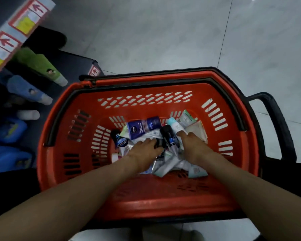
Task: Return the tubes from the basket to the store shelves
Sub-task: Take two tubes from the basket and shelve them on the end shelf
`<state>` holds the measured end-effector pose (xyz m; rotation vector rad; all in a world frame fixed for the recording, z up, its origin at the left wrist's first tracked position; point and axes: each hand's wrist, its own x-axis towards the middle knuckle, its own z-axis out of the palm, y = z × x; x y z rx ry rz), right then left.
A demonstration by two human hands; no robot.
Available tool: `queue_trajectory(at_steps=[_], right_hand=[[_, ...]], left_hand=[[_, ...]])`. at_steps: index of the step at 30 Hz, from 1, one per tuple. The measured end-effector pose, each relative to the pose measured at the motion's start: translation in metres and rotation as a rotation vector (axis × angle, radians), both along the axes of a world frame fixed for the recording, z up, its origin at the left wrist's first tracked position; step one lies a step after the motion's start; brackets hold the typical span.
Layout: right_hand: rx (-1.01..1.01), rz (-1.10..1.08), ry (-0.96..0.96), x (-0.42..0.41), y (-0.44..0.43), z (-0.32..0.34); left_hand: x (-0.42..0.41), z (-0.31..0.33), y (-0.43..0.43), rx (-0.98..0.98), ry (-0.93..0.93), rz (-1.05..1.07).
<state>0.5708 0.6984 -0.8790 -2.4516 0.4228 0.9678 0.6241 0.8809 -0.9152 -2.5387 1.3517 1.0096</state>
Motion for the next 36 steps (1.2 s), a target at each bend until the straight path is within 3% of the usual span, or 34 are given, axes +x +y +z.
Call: queue_trajectory(at_steps=[4,10,16,19,21,25,31,33,36], right_hand=[[-0.095,0.14,-0.023,-0.001,0.001,-0.022],[-0.325,0.494,-0.12,0.011,0.008,-0.04],[-0.33,0.593,-0.193,0.025,0.006,-0.045],[-0.334,0.678,-0.206,0.03,0.006,-0.044],[-0.337,0.709,-0.163,0.033,0.01,-0.042],[-0.506,0.762,-0.015,0.041,0.025,-0.032],[-0.576,0.74,0.13,0.022,0.03,-0.022],[-0.501,0.587,0.166,0.018,0.026,-0.012],[-0.244,0.189,0.225,0.021,0.008,0.01]], left_hand=[[-0.006,-0.009,-0.026,-0.011,-0.096,-0.137],[0.0,-0.03,-0.019,0.046,-0.17,-0.071],[0.005,-0.047,-0.012,-0.077,-0.222,-0.114],[0.011,-0.047,0.001,-0.159,-0.214,-0.034],[0.013,-0.048,0.016,-0.106,-0.229,0.009],[0.022,-0.041,0.048,0.099,0.045,0.376],[0.025,-0.018,0.084,-0.007,0.559,0.854],[0.022,-0.008,0.09,-0.083,0.703,1.09],[0.018,0.009,0.094,-0.225,0.846,1.38]])
